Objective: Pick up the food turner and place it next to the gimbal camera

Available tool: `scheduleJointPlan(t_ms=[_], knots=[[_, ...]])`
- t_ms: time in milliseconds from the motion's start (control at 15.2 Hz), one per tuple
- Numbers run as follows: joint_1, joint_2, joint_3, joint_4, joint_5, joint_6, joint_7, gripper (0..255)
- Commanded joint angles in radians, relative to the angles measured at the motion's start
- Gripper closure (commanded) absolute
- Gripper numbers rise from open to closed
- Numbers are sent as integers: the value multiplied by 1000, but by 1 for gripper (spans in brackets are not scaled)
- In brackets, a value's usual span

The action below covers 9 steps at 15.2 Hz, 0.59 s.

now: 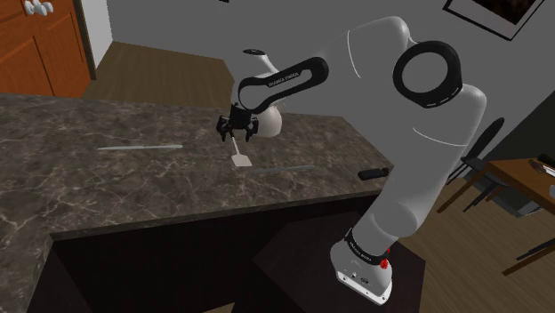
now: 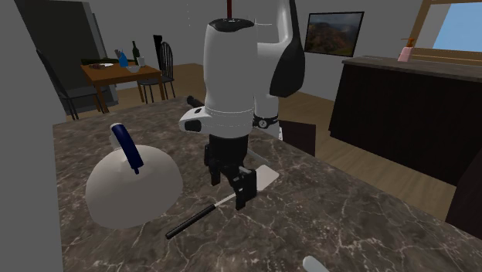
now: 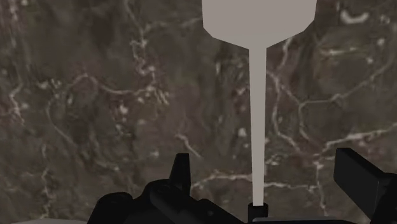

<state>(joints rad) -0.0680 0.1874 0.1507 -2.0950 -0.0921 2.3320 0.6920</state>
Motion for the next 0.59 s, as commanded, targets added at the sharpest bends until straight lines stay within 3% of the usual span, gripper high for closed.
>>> scheduleJointPlan(t_ms=[0,66,528], knots=[[0,0,0,0,0,0,0,0],[0,0,0,0,0,0,0,255],[0,0,0,0,0,0,0,255]])
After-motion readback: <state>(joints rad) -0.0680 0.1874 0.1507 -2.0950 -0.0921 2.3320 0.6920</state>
